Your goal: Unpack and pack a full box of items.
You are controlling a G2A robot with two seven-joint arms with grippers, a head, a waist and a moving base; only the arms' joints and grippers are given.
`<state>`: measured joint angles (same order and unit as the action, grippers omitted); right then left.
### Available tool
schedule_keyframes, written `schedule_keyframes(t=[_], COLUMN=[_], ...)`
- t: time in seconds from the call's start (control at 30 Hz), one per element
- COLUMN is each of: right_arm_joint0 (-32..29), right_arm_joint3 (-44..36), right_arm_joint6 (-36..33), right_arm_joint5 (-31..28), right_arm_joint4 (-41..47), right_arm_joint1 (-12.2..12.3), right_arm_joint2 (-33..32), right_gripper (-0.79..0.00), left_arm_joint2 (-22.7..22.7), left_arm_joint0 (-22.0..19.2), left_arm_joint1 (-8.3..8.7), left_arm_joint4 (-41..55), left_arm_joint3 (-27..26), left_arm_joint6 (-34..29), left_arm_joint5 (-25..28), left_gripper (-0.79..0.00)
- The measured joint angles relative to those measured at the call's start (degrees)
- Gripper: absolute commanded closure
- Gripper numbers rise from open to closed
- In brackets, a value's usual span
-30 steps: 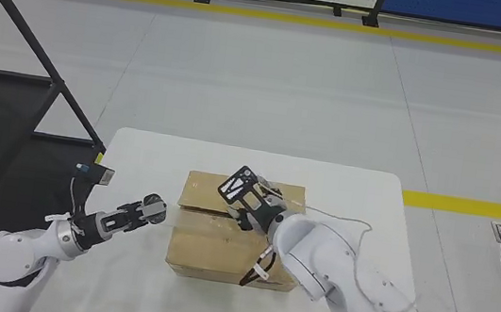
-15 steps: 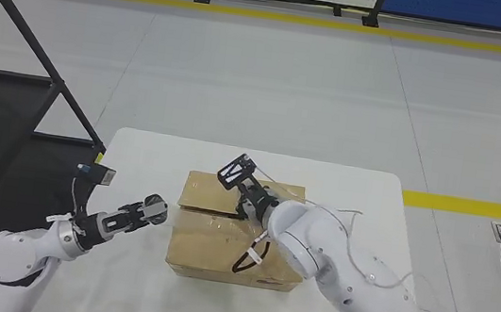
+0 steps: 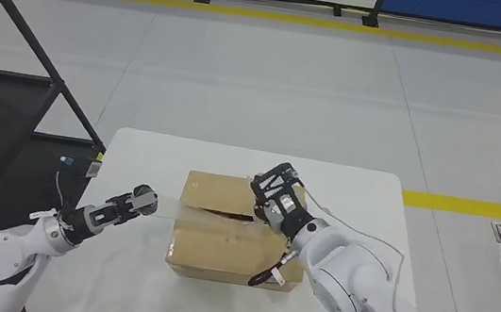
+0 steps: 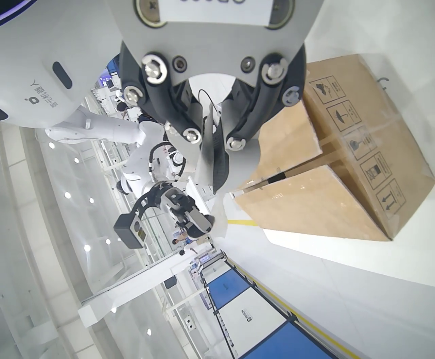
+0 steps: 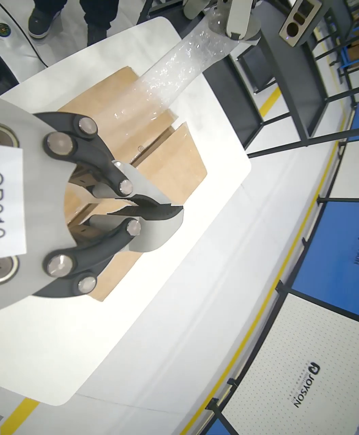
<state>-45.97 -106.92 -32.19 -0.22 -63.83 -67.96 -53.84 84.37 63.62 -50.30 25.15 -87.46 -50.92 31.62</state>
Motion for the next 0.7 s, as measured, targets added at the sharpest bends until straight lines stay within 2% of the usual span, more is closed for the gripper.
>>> schedule_keyframes(t=[0.33,0.7], right_arm_joint0=[-9.52,-21.3], right_arm_joint3=[-3.46,-1.93], right_arm_joint6=[12.42,37.65], right_arm_joint5=[0.49,-0.5], right_arm_joint4=[-4.33,-4.72], right_arm_joint1=[0.9,1.03], right_arm_joint2=[-6.62,-11.13], right_gripper=[0.0,0.0], left_arm_joint2=[0.24,-1.24], left_arm_joint0=[-1.3,-2.35], left_arm_joint1=[-0.15,-0.7], left_arm_joint4=[-1.46,-1.61], left_arm_joint3=[1.13,3.71], left_arm_joint6=[0.66,1.95], left_arm_joint5=[-0.23,0.71], left_gripper=[0.0,0.0])
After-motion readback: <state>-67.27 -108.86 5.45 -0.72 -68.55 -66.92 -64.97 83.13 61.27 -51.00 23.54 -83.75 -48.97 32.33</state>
